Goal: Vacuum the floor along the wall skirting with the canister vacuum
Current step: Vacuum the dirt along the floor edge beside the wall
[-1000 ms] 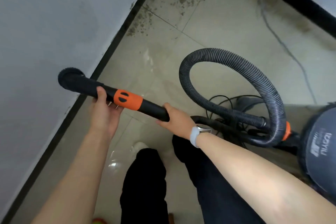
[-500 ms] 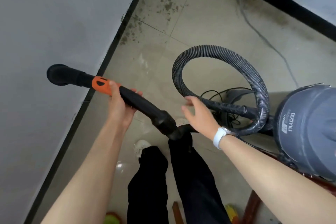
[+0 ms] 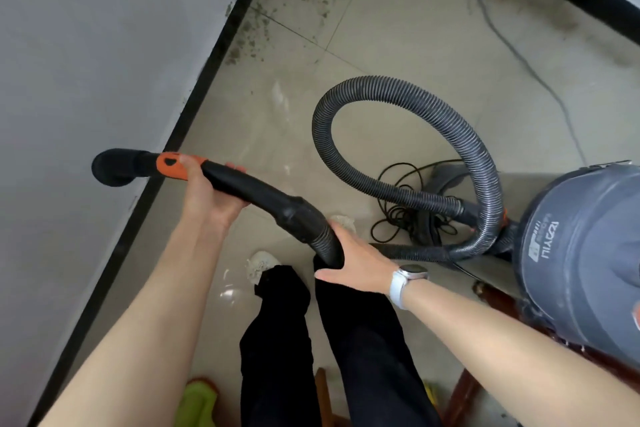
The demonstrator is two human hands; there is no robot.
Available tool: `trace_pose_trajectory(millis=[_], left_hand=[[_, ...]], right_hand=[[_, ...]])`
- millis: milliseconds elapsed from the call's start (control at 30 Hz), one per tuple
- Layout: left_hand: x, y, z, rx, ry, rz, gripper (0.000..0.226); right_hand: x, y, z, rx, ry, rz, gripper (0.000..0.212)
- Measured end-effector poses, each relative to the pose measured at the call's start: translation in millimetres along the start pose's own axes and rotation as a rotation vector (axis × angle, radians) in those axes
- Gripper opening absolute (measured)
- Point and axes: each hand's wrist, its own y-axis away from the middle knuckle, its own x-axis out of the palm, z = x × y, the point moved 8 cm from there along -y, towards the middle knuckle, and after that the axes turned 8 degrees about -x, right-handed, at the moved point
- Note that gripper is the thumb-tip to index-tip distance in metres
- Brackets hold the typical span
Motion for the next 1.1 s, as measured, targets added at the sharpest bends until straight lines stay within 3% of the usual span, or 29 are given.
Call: trace_pose_trajectory(millis=[100, 167, 200, 267, 300, 400, 467, 633, 733, 800, 900, 1000, 1100], left_hand=[[2.9, 3.3, -15.3, 0.013, 0.113, 0.038, 0.051], [3.0, 5.8, -20.5, 0.072, 0.086, 0.02, 0.044], [-2.1, 10.1, -22.2, 0.145, -0.039, -0.062, 0.045], [-11.6, 31.5, -32.3, 0.458, -0.575, -0.306, 0.066], [-3.0, 47.5, -34.5, 0.696, -0.908, -0.338, 0.078], [33.0, 81.4, 13.2, 1.407, -1.844, -0.02, 0.102], [32.6, 76.7, 28.1, 1.561, -2.132, 0.104, 0.105], [70.4, 92.2, 19.2, 1.608, -2.059, 0.292, 0.049], [67.7, 79.7, -6.5, 1.299, -1.975, 0.179, 0.045], [50.5, 73.7, -30.4, 1.138, -1.87, 0.029, 0.039], [40.3, 79.5, -30.0, 1.096, -1.914, -0.036, 0.035], [45.0, 88.5, -31.1, 1.036, -1.883, -0.112, 0.035], [61.2, 112.3, -41.8, 1.236, -1.803, -0.106, 0.041]], right_hand=[[-11.9, -14.6, -10.8, 0.153, -0.149, -0.202, 0.058], [-12.2, -21.9, -2.7, 0.142, -0.028, -0.177, 0.038], [-12.2, -25.4, 4.7, 0.123, 0.003, -0.148, 0.035], [-17.1, -28.8, 28.4, 0.061, -0.044, -0.103, 0.031], [-21.5, -32.2, 42.9, 0.011, -0.098, -0.078, 0.026], [-40.4, -41.2, 86.1, -0.127, -0.135, 0.028, 0.024], [-51.2, -40.7, 103.3, -0.123, -0.091, 0.112, 0.026], [-52.1, -12.5, 120.0, -0.05, -0.262, 0.225, 0.022], [-55.4, 13.1, 108.5, 0.036, -0.317, 0.15, 0.024], [-73.3, 25.7, 101.3, 0.074, -0.073, 0.049, 0.024], [-120.5, 32.0, 113.1, 0.055, 0.564, -0.201, 0.016], [-146.4, 32.2, 142.5, -0.03, 0.886, -0.41, 0.024], [-155.1, 24.3, 182.5, -0.146, 1.029, -0.469, 0.032]])
